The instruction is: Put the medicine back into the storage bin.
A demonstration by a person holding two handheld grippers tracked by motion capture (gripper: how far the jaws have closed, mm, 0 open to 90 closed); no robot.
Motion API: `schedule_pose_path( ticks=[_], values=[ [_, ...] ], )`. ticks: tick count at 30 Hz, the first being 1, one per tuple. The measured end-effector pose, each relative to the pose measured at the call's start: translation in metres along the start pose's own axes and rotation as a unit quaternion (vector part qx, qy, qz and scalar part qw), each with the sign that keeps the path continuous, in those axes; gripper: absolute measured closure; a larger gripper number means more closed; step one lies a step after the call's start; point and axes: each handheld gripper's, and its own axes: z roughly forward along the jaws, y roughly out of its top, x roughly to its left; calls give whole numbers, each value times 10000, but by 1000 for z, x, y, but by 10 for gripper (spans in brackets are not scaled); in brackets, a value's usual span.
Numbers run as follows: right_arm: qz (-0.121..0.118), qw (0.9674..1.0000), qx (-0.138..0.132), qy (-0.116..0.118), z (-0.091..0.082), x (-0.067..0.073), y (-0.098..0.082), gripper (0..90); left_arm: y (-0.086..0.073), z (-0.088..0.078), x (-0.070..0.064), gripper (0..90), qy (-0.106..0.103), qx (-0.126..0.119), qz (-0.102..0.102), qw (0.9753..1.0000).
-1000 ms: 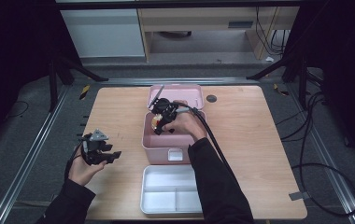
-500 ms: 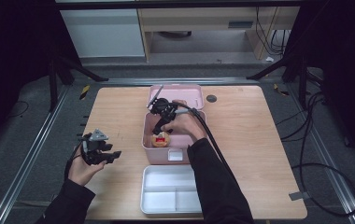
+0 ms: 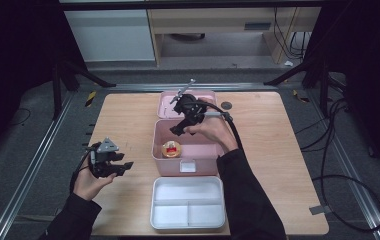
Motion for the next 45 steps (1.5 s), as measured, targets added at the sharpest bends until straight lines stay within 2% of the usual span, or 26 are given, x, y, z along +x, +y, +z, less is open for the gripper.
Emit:
schedule_pose_path(
  ticks=[2, 7, 11, 12, 15, 22, 28, 36, 43, 45],
  values=[
    [13, 9999, -46, -129, -11, -1, -4, 236, 1, 0, -3, 498, -48, 5, 79, 10000],
    [60, 9994, -192, -286, -34, -6, -16, 256, 3, 0, -8, 511, -199, 23, 211, 9996],
    [167, 9988, -276, -367, -52, -9, -31, 265, 5, 1, -12, 526, -313, 18, 280, 9991],
    [198, 9983, -286, -457, -57, -10, -37, 265, 5, 1, -13, 529, -324, 23, 292, 9990],
    [255, 9976, -341, -538, -66, -11, -50, 265, 6, 2, -17, 542, -384, 62, 389, 9985],
    [365, 9961, -455, -657, -81, -11, -85, 268, 8, 3, -24, 569, -503, 65, 477, 9976],
    [400, 9950, -482, -776, -88, -8, -116, 258, 9, 5, -30, 580, -615, 94, 581, 9964],
    [341, 9950, -567, -749, -89, 4, -160, 272, 9, 8, -38, 590, -757, 149, 757, 9941],
    [239, 9977, -361, -530, -77, 18, -192, 304, 10, 10, -46, 597, -875, 221, 937, 9915],
    [187, 9985, -214, -477, -73, 21, -198, 318, 10, 11, -49, 603, -942, 231, 990, 9903]
  ],
)
